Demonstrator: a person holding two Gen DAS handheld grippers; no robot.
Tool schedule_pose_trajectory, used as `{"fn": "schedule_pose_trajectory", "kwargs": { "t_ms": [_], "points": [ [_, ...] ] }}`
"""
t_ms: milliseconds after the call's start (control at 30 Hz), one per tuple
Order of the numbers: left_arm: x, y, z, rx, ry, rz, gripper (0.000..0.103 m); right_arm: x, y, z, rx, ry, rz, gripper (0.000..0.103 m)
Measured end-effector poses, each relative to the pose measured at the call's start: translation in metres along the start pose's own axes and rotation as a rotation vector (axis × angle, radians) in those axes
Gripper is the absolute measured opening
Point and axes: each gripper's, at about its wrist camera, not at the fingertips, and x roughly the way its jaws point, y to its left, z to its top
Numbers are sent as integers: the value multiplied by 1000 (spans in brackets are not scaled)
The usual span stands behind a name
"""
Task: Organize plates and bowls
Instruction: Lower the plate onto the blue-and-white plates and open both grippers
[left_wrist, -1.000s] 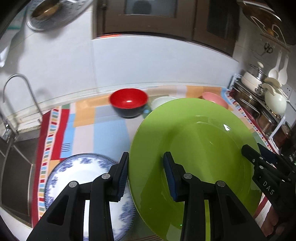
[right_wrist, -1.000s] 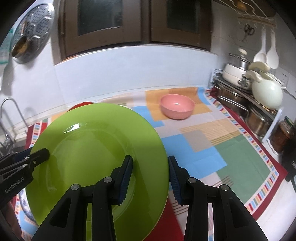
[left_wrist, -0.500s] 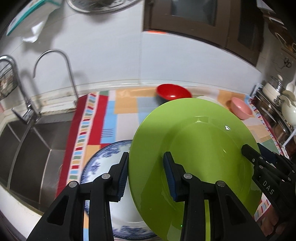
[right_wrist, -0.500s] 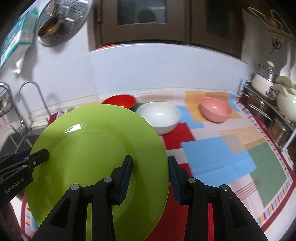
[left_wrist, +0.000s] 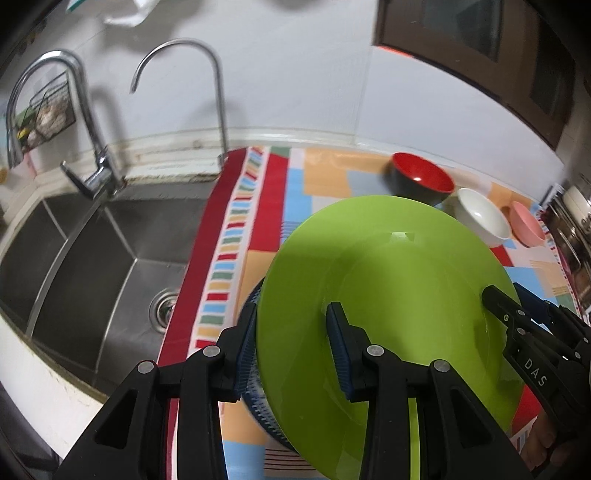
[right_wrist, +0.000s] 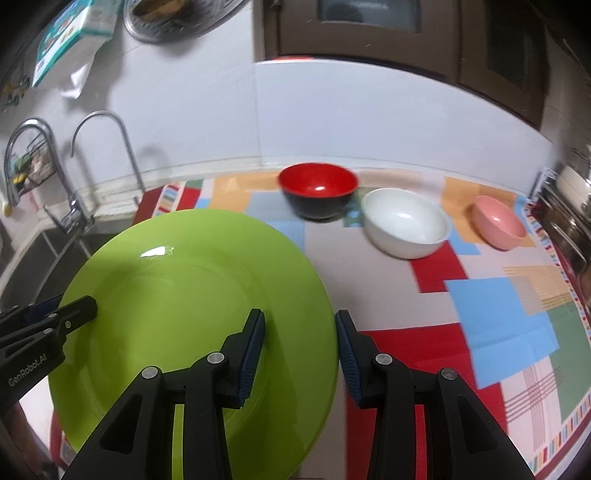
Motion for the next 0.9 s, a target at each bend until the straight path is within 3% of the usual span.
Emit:
{"fn": "schedule_pose_trajectory", "kwargs": {
  "t_ms": [267,533,900],
  "points": [
    [28,24,-11,-65,62,24,37,28,30,-3,-67,44,25,40],
    [52,26,-21,-62,118,21,37,58,37,-11,-78,118,24,40],
    [62,24,-21,-48,129,30,37,69,39,-15,-86,145,4,40]
  ]
}}
